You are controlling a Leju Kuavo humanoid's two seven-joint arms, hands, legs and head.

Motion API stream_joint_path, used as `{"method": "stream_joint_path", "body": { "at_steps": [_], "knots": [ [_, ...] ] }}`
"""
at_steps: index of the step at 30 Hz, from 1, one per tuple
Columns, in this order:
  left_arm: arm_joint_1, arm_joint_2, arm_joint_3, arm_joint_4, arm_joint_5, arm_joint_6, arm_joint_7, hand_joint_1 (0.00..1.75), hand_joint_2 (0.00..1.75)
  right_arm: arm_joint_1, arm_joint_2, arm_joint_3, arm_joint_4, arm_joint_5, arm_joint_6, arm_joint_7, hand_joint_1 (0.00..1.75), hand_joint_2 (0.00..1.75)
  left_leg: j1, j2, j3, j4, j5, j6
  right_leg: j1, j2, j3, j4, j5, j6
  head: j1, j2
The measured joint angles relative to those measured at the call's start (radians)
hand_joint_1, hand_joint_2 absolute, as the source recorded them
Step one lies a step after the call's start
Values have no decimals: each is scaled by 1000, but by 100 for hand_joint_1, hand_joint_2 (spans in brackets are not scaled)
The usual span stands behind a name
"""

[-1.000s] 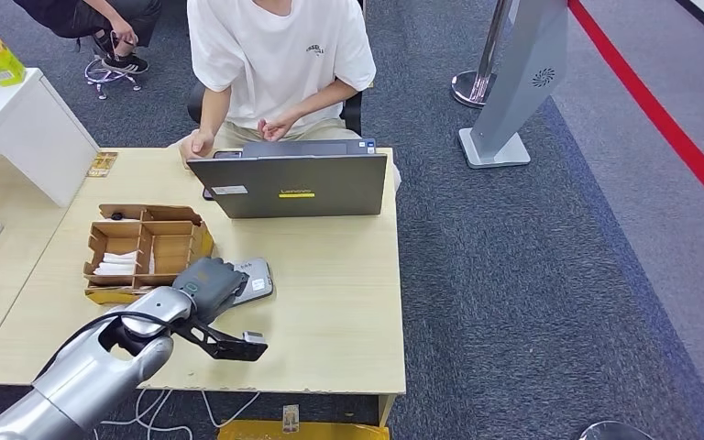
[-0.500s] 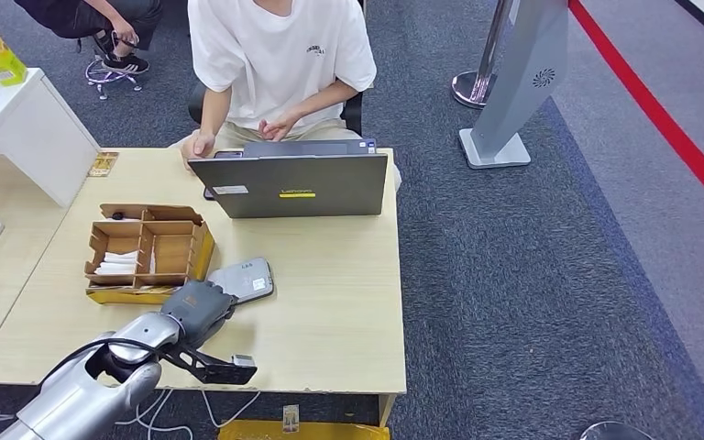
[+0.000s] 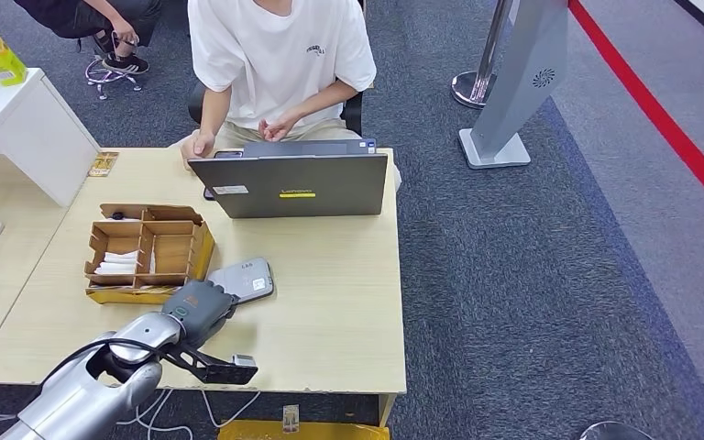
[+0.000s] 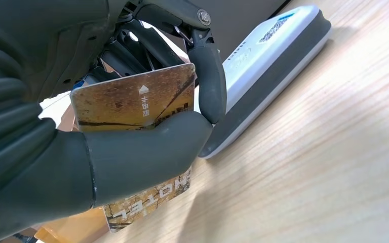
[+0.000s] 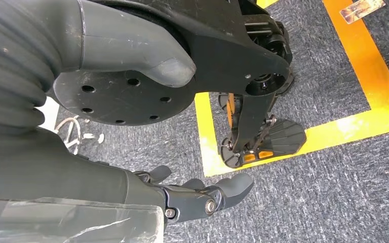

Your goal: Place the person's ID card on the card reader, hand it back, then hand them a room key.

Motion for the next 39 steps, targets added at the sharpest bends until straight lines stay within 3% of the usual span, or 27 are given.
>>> {"method": "stream_joint_path", "body": {
  "at_steps": [12,25,39],
  "knots": [
    [-47,-8,4,-20,7,-61,-30,175,175,0,0,0,0,1,3,0,0,175,0,0,0,0,0,0,0,0,0,0,0,0,0,0],
    [-238,-65,2,-19,100,-127,-14,175,175,-1,0,0,0,17,5,-1,0,175,0,-1,-1,1,2,0,0,-1,-1,0,1,1,0,0],
    [-274,-107,-24,32,117,-137,-5,175,175,-1,0,0,0,20,7,5,0,175,0,0,-1,1,2,0,0,-1,-1,0,1,1,0,0]
  ]
}}
